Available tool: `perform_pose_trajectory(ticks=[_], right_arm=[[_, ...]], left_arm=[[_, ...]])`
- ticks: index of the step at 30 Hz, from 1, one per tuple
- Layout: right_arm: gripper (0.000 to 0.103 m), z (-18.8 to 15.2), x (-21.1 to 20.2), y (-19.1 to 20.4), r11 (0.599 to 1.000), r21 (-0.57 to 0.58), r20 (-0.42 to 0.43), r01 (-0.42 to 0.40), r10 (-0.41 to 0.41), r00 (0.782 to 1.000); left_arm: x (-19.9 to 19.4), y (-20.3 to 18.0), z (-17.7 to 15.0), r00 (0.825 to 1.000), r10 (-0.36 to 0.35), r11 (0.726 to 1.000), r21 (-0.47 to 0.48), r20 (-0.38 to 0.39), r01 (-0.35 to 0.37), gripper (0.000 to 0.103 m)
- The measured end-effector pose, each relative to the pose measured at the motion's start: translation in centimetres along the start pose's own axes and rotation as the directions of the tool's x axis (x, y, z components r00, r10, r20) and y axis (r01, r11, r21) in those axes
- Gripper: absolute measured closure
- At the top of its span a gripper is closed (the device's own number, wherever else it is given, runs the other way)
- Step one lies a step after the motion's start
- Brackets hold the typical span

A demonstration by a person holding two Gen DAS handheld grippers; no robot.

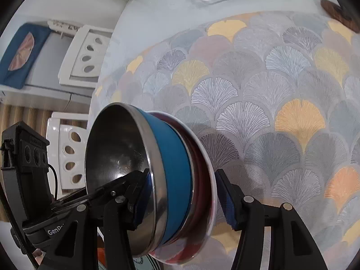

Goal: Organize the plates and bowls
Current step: 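Carry the nested bowls over the blue-and-white plates with both tools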

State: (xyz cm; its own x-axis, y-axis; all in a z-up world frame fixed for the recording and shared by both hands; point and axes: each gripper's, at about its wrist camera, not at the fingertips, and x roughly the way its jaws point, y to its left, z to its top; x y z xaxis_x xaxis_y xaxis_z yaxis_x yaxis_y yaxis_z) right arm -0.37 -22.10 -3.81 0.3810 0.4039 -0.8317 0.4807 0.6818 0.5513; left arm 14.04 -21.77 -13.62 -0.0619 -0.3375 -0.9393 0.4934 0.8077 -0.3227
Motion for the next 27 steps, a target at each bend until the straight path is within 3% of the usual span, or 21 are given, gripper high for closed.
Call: perform_pose_trajectory(ticks=[12,27], right_arm=[[0.048,-0.9,-1.4,0.9,1.000,0.021,0.010,0.013,-0.013,1.000],[0.048,-1.9,-4.8,3.5,0.994,-0.105,0.034,-0.020,0.024,0.999]], left_arm=[[-2.0,-0.5,-1.4,0.999,0.048,0.997,-0.063,0.013,-0.047,0.067],[-7.0,-1.6,-4.3,0.986,0.091,0.991,-0.112,0.141,-0.076,0.067]])
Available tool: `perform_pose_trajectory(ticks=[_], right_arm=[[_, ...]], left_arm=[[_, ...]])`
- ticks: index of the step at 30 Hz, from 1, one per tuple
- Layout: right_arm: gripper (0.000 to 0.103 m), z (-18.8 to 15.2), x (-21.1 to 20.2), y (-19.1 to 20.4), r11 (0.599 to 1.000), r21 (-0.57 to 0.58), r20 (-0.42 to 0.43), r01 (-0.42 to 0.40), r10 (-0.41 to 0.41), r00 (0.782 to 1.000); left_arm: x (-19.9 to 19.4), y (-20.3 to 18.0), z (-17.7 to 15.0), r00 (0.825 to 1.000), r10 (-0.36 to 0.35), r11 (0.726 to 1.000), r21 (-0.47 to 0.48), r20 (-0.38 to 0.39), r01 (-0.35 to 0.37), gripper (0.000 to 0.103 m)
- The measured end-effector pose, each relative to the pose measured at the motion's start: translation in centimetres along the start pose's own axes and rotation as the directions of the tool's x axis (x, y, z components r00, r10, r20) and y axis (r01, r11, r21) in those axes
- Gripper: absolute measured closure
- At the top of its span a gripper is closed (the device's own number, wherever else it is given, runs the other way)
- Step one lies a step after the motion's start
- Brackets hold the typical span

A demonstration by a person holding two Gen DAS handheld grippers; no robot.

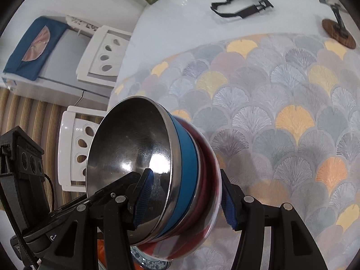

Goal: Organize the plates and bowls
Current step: 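Carry the nested bowls over the blue-and-white plates with both tools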

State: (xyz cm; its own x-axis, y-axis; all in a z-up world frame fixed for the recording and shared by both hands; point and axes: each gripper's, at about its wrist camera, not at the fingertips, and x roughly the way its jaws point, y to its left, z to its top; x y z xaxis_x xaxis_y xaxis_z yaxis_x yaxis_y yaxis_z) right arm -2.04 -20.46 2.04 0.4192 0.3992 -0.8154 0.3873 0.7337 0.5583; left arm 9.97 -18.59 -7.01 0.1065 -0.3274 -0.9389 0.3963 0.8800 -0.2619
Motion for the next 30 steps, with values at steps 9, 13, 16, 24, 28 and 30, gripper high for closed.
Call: perform_pose_trajectory(ticks=[9,13,16,24,28,30], right_arm=[[0.047,-2.0,-1.9,3.8,0.999,-0.035,0.045,0.016,-0.014,0.999],[0.047,-3.2,-2.1,5.4,0.999,-0.038,0.056,0.024,-0.022,0.998],[0.047,-4.1,-1.9,6.4,0.999,-0.041,0.055,0.027,-0.025,0.998],[0.047,-6.4,-0.4,9.1,0.997,-0.058,0.039,0.045,-0.043,0.998],[0.046,-7.6,0.5,10.0,0.997,-0.061,0.022,0.045,-0.044,0.999],[0.046,-8.2,1.0,10.4,0.997,-0.063,0.013,0.047,-0.046,0.999]], left_arm=[[-3.5,1.5,-1.4,0.999,-0.020,1.000,0.012,0.044,0.019,0.067],[-4.8,2.8,-2.2,0.998,-0.025,0.999,0.025,0.051,0.024,0.067],[-5.5,3.9,-2.7,0.998,-0.029,0.999,0.025,0.051,0.028,0.067],[-6.6,7.2,-4.4,0.998,-0.037,0.999,0.005,0.046,0.037,0.067],[-6.8,8.8,-5.3,0.999,-0.035,0.999,0.001,0.038,0.035,0.067],[-6.8,9.5,-5.8,0.999,-0.034,0.999,-0.002,0.034,0.034,0.067]])
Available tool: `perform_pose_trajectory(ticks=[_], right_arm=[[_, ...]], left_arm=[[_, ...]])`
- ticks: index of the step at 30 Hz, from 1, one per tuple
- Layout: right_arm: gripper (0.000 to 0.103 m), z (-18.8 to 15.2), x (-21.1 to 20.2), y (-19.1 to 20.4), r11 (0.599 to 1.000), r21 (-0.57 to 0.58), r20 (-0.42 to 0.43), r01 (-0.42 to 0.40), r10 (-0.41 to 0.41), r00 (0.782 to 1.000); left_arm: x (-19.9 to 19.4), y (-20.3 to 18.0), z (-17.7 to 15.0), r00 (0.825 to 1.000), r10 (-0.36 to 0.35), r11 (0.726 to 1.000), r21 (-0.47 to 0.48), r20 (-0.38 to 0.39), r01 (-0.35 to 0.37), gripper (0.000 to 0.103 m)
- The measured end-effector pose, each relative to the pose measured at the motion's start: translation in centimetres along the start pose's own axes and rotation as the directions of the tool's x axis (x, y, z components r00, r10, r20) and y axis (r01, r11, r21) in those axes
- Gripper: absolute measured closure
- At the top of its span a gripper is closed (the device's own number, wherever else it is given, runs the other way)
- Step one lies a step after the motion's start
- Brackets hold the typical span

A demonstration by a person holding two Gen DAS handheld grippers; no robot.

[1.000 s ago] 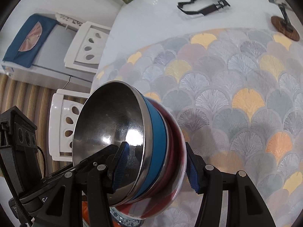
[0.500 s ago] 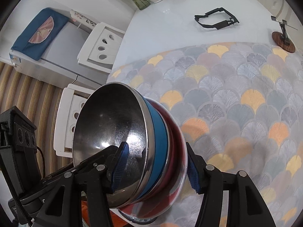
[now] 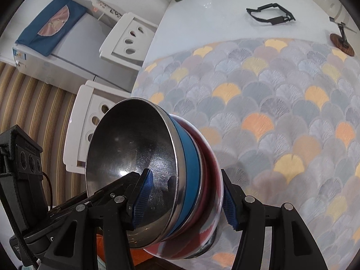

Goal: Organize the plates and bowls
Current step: 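Carry the nested bowls over the blue-and-white plates with both tools, then lower the nested bowls onto the plates and open both tools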

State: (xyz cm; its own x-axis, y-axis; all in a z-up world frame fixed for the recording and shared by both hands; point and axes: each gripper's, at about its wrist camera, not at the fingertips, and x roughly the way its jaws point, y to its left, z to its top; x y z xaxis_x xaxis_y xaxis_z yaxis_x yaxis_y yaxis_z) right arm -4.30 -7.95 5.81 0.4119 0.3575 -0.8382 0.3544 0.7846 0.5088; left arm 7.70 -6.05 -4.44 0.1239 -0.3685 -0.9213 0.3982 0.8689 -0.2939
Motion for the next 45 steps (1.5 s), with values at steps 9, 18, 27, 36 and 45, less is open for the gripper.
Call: perform_pose_trajectory(ticks=[9,18,27,36,45], right_arm=[[0.046,-2.5,2.0,1.5,1.000,-0.016,-0.048,0.018,-0.018,0.999],[0.046,-4.2,3.9,2.3,0.998,-0.042,-0.110,0.044,-0.048,0.993],[0.046,-5.0,6.1,1.9,0.998,-0.031,-0.180,0.046,-0.051,0.982],[0.046,-5.5,7.1,1.9,0.996,-0.045,-0.217,0.075,-0.083,0.973],[0.046,-5.8,7.3,1.6,0.995,-0.046,-0.231,0.083,-0.092,0.969]], left_arm=[[0.1,2.9,-2.2,1.000,-0.004,1.000,-0.011,-0.025,0.004,0.067],[1.2,5.3,-4.2,0.998,-0.015,0.999,-0.036,-0.063,0.012,0.067],[2.3,6.7,-5.5,0.995,-0.016,0.999,-0.045,-0.099,0.012,0.066],[2.9,7.4,-6.3,0.992,-0.040,0.998,-0.055,-0.121,0.033,0.066],[3.4,7.6,-6.6,0.989,-0.056,0.997,-0.061,-0.136,0.048,0.066]])
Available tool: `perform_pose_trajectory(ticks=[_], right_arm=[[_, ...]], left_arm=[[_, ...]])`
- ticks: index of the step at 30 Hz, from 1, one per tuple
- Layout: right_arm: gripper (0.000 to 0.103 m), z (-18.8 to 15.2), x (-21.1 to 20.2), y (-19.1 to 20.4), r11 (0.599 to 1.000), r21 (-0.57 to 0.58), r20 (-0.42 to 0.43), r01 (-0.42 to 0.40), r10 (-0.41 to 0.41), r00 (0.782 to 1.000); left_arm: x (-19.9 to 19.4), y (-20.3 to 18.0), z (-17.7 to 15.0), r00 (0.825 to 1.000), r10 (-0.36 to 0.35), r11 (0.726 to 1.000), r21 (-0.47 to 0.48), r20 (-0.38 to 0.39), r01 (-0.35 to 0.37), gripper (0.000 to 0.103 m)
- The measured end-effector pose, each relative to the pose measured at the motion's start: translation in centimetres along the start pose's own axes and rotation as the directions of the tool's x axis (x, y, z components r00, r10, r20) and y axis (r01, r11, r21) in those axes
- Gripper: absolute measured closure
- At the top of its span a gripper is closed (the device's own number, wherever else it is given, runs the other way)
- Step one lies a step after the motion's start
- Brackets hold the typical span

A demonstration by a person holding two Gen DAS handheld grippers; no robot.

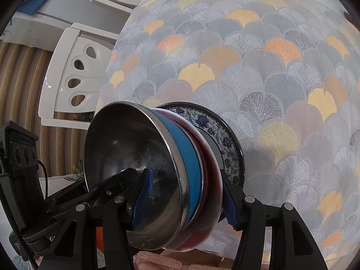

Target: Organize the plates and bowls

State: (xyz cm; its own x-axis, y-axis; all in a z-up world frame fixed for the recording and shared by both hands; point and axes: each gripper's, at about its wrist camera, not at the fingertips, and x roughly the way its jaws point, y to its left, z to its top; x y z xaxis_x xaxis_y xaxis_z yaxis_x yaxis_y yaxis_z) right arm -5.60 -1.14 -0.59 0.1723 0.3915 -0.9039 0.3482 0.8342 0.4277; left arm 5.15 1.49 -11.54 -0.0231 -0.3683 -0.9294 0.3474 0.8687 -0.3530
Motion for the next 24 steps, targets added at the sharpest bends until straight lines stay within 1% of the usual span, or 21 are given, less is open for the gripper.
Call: perform_pose_trajectory(ticks=[3,5,8,9,10,11,13,14,15,16,18,21,24], right_arm=[[0.046,0.0,-0.1,0.1,1.000,-0.007,0.003,0.011,-0.011,1.000],[0.046,0.0,-0.2,0.2,1.000,-0.013,0.002,0.014,-0.014,1.000],[0.046,0.0,-0.4,0.4,0.999,-0.030,0.002,0.019,-0.019,1.000],[0.044,0.0,-0.5,0.5,0.999,-0.038,0.001,0.019,-0.019,1.000],[0.042,0.0,-0.6,0.7,0.999,-0.051,0.002,0.019,-0.019,1.000],[0.042,-0.1,-0.8,0.8,0.997,-0.066,0.005,0.025,-0.024,1.000],[0.041,-0.2,-1.2,1.2,0.994,-0.104,0.013,0.042,-0.041,0.999],[0.040,-0.3,-1.4,1.3,0.992,-0.120,0.018,0.050,-0.048,0.999],[0.034,-0.4,-1.7,1.5,0.988,-0.142,0.026,0.068,-0.065,0.998],[0.020,-0.5,-2.1,1.7,0.982,-0.165,0.036,0.089,-0.084,0.996],[0.000,-0.7,-2.5,2.1,0.974,-0.202,0.046,0.102,-0.094,0.994],[0.000,-1.2,-2.9,2.6,0.962,-0.247,0.060,0.118,-0.106,0.993],[0.000,-1.5,-3.0,3.4,0.945,-0.299,0.068,0.134,-0.119,0.991]], left_arm=[[-0.1,0.0,-0.1,1.000,-0.002,1.000,0.001,0.003,0.002,0.066],[-0.4,0.0,-0.1,1.000,0.002,1.000,0.003,0.008,-0.002,0.063],[-1.6,-0.3,0.0,0.999,0.025,0.999,0.029,0.040,-0.026,0.062],[-2.1,-0.4,0.0,0.998,0.041,0.998,0.041,0.052,-0.043,0.059],[-2.6,-0.7,0.2,0.996,0.070,0.996,0.059,0.061,-0.074,0.052],[-2.9,-0.9,0.2,0.993,0.097,0.992,0.073,0.066,-0.102,0.048],[-3.6,-1.0,0.3,0.984,0.154,0.982,0.100,0.087,-0.162,0.031],[-3.9,-1.0,0.4,0.978,0.183,0.975,0.109,0.099,-0.194,0.028],[-4.2,-0.9,0.5,0.973,0.208,0.969,0.114,0.103,-0.220,0.021],[-4.3,-0.7,0.5,0.967,0.236,0.962,0.117,0.100,-0.247,0.012],[-4.4,-0.5,0.5,0.966,0.240,0.961,0.116,0.095,-0.250,0.007],[-4.4,-0.4,0.5,0.970,0.227,0.966,0.108,0.090,-0.236,0.007],[-4.2,-0.5,0.3,0.967,0.238,0.963,0.108,0.091,-0.247,0.006]])
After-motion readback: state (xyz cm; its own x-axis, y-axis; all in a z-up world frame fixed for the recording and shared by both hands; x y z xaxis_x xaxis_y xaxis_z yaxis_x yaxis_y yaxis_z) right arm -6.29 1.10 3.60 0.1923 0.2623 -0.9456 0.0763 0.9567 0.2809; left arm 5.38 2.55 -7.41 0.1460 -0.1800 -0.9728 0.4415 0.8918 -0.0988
